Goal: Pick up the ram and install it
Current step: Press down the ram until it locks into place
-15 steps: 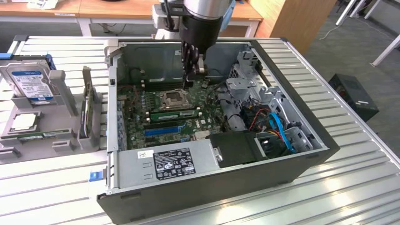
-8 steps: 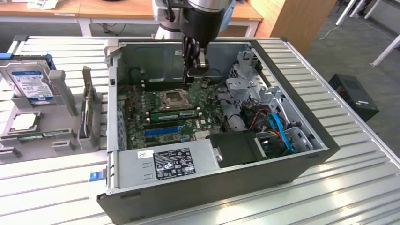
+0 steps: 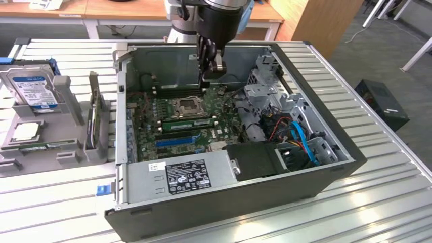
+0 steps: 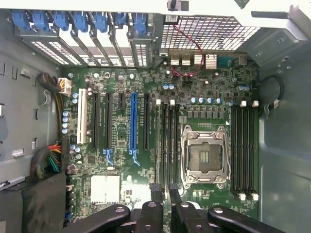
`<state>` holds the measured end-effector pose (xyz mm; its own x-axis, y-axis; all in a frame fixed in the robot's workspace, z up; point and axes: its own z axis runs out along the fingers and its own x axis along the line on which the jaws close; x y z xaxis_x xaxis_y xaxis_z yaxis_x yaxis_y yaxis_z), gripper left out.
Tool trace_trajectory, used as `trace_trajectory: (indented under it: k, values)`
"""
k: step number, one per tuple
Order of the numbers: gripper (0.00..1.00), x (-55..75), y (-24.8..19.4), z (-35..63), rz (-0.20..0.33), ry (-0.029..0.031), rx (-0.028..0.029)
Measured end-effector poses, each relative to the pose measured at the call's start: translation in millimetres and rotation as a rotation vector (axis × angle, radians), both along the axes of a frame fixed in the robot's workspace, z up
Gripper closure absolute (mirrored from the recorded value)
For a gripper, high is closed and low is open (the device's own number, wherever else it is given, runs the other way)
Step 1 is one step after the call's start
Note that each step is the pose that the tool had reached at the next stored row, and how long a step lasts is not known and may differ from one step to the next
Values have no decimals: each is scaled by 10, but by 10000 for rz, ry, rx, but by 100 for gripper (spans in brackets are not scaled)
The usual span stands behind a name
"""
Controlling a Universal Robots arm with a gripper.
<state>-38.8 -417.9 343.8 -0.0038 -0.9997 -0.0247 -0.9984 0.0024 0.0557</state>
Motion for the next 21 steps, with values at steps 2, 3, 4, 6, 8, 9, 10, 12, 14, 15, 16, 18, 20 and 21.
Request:
trace_trajectory:
  k: [2, 3, 4, 6, 8, 9, 10, 12, 14, 15, 16, 18, 20, 21]
  values:
    - [81, 0, 0, 0, 0, 0, 0]
    - [81, 0, 0, 0, 0, 1, 0]
    - [81, 0, 0, 0, 0, 0, 0]
    - [81, 0, 0, 0, 0, 0, 0]
    - [81, 0, 0, 0, 0, 0, 0]
    - [81, 0, 0, 0, 0, 0, 0]
    - [81, 0, 0, 0, 0, 0, 0]
    - [83, 0, 0, 0, 0, 0, 0]
    - [89, 0, 0, 0, 0, 0, 0]
    - [90, 0, 0, 0, 0, 0, 0]
    - [90, 0, 0, 0, 0, 0, 0]
    - [90, 0, 0, 0, 0, 0, 1]
    - [90, 0, 0, 0, 0, 0, 0]
    - [90, 3, 0, 0, 1, 0, 0]
